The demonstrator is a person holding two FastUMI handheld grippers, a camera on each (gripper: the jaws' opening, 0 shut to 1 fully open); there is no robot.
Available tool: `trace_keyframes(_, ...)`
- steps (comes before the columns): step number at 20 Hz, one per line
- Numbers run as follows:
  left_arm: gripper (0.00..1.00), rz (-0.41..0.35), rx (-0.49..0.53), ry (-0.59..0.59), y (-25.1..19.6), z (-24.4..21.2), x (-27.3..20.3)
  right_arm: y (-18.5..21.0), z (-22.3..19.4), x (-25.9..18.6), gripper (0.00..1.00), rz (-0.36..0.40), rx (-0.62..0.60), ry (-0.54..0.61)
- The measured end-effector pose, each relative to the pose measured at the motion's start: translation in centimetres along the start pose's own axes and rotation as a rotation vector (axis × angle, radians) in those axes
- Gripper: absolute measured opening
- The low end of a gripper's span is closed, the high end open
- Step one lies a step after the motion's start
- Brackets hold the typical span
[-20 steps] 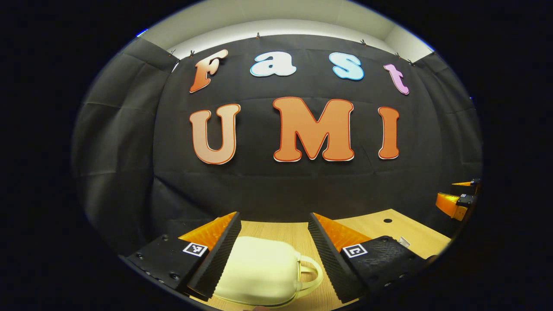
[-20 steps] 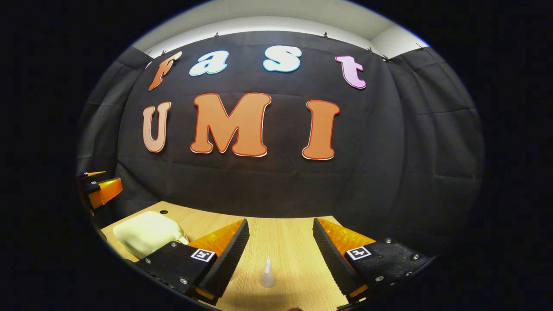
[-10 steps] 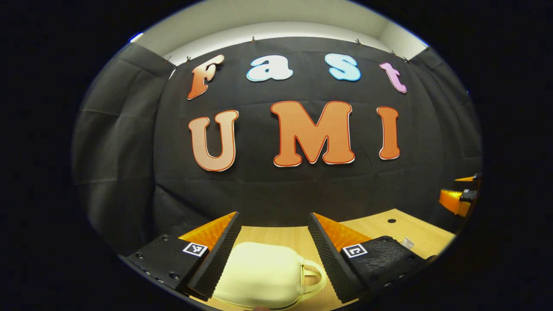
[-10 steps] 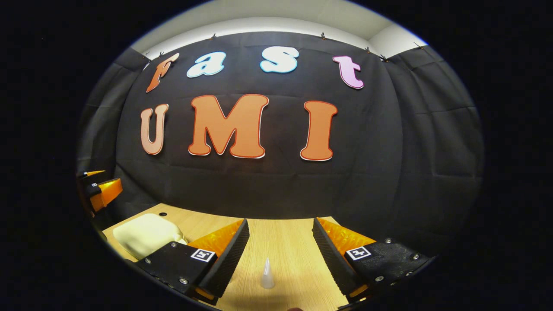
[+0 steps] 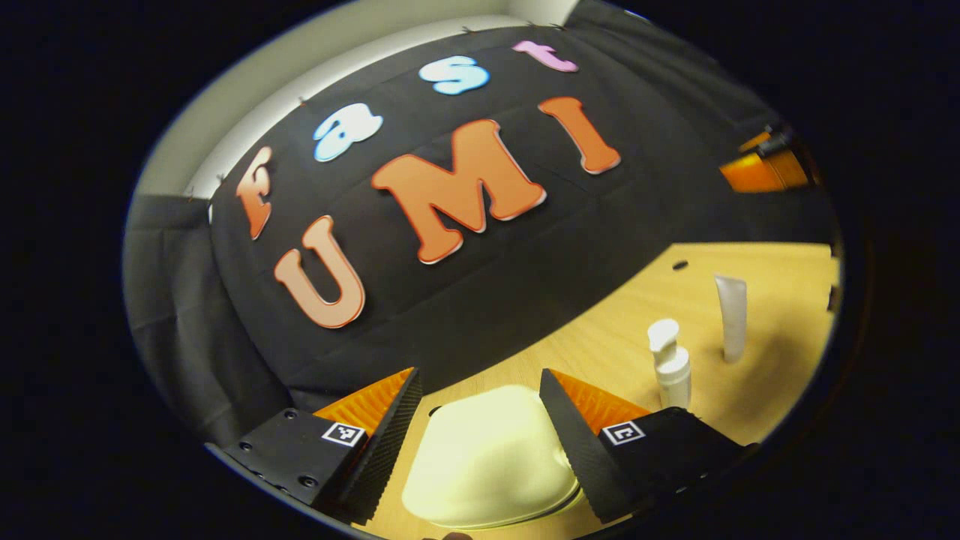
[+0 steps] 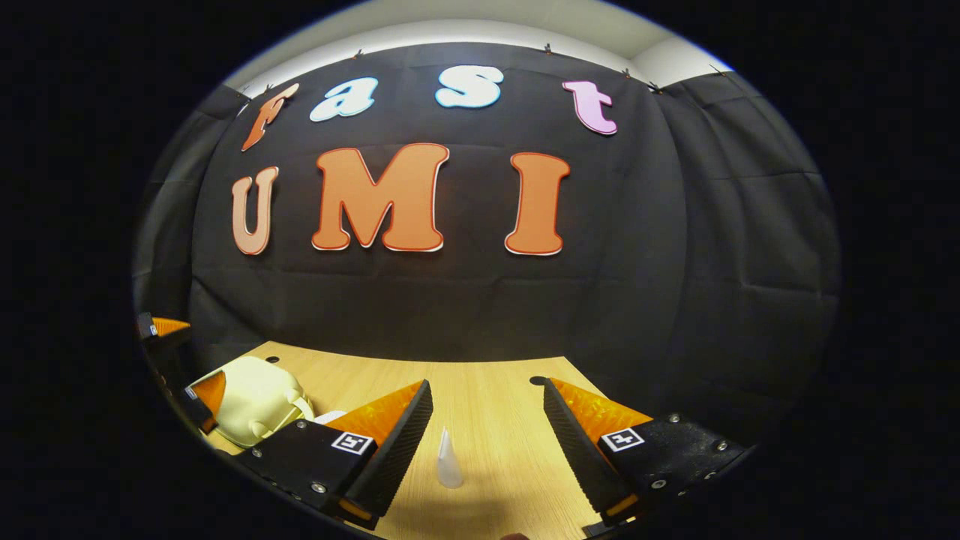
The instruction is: First open the suitcase, pack the skin care products into it, and then close the suitcase.
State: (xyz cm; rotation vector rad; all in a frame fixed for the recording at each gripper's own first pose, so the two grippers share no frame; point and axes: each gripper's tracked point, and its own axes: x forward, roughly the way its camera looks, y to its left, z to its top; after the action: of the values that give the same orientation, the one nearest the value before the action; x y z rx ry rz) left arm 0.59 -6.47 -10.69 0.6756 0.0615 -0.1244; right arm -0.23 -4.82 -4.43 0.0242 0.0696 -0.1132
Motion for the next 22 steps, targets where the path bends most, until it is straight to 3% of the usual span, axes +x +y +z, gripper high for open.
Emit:
trace_keyframes(5,0.99,-0.097,0.245,0.054,-6.4,-3.8,0.8,-3.2,-2.4,-0.3,0.95,-0.062,0.022,0.056)
trace_keyframes(11,0.98,-0.189,0.464,0.080,-12.2,-7.1,2.2,-7.3,-4.8,-0.9,0.95,-0.151,0.061,0.112)
trace_keyframes(22,0.98,-0.206,0.606,0.185,-13.2,-10.3,5.3,-10.4,-6.5,-1.9,0.95,-0.233,0.085,0.147)
